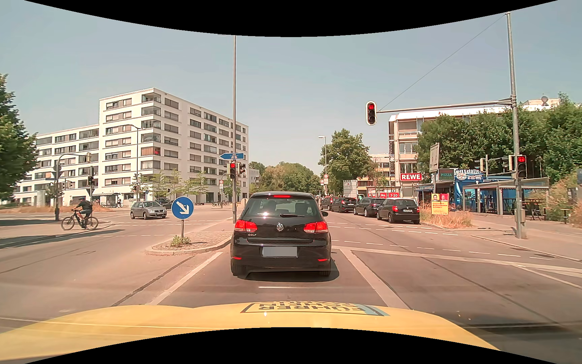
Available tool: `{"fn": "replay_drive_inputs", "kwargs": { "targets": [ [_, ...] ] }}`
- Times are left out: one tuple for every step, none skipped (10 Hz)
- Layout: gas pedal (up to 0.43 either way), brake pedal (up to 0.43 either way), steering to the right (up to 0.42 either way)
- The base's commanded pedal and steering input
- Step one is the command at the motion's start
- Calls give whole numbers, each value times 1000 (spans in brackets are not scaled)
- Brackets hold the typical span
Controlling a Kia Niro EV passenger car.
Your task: Follow the waypoints while adhering to traffic rules and regulations
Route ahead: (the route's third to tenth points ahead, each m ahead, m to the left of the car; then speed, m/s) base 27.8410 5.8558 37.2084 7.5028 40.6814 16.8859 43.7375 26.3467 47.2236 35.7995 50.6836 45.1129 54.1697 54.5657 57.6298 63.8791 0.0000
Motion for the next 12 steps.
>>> {"fn": "replay_drive_inputs", "kwargs": {
  "targets": [
    [0, 201, -4],
    [0, 201, -4],
    [0, 201, -4],
    [0, 201, -4],
    [0, 201, -4],
    [0, 201, -4],
    [0, 201, -4],
    [0, 201, -4],
    [0, 201, -4],
    [0, 201, -4],
    [0, 201, -4],
    [0, 201, -4]
  ]
}}
